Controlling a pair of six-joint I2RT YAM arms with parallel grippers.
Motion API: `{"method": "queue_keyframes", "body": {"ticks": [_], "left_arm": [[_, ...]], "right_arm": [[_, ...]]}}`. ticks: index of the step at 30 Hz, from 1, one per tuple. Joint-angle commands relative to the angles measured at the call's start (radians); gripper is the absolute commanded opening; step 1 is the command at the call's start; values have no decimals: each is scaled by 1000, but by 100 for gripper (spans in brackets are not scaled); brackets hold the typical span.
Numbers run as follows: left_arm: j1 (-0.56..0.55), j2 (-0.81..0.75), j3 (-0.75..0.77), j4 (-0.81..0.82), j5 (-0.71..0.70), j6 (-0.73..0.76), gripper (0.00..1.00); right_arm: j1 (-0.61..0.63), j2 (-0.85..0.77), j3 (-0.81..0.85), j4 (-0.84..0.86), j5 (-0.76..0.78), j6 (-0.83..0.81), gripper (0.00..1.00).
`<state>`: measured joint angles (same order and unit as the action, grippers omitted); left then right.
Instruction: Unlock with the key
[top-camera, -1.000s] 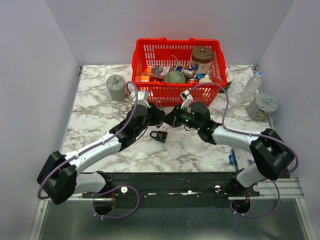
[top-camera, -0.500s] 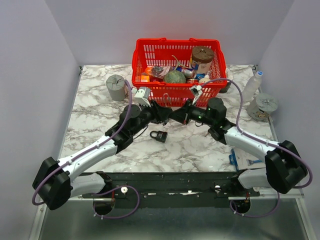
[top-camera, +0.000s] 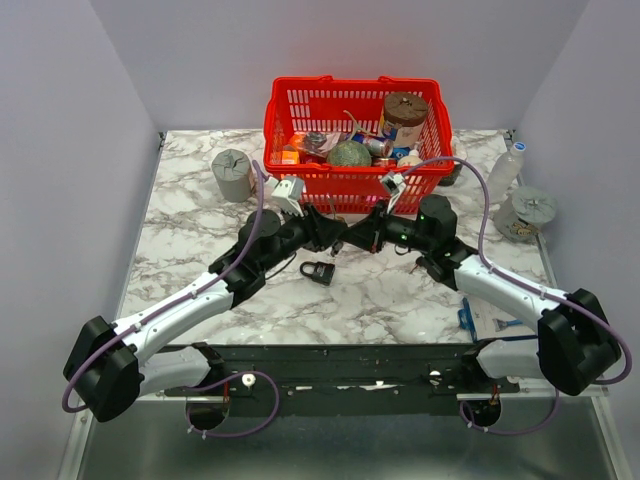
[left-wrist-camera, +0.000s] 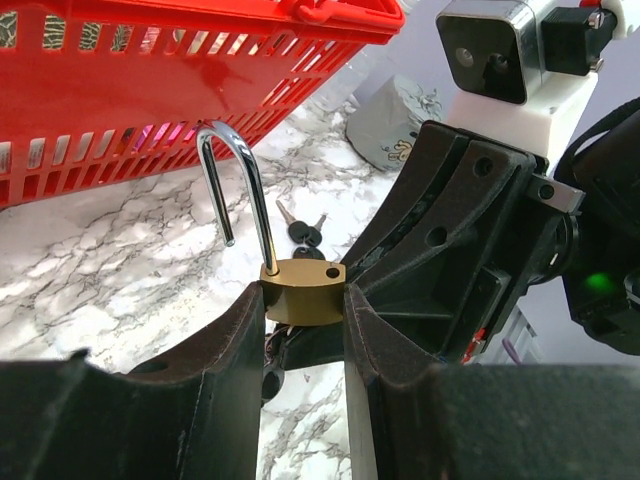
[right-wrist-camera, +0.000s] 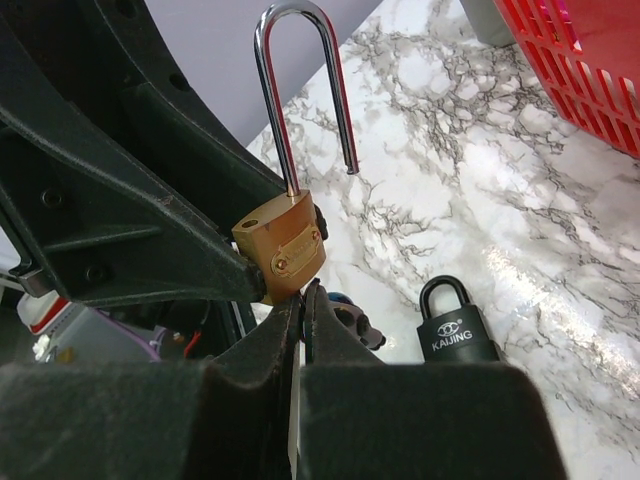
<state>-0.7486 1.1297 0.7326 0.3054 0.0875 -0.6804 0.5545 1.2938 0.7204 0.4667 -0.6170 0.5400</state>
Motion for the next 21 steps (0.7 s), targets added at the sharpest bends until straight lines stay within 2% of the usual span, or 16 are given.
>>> {"method": "queue_keyframes", "body": {"ticks": [1, 16, 21], "left_arm": [[-14, -11, -9, -110, 38, 25, 0], [61, -11, 2, -178, -5, 5, 0], [83, -27, 4, -215, -52, 15, 0]], "right_arm": [[-21, -45, 1, 44, 23, -34, 14], [-21, -155, -53, -91, 103, -126, 62], [-21, -203, -67, -129, 155, -150, 67]]}}
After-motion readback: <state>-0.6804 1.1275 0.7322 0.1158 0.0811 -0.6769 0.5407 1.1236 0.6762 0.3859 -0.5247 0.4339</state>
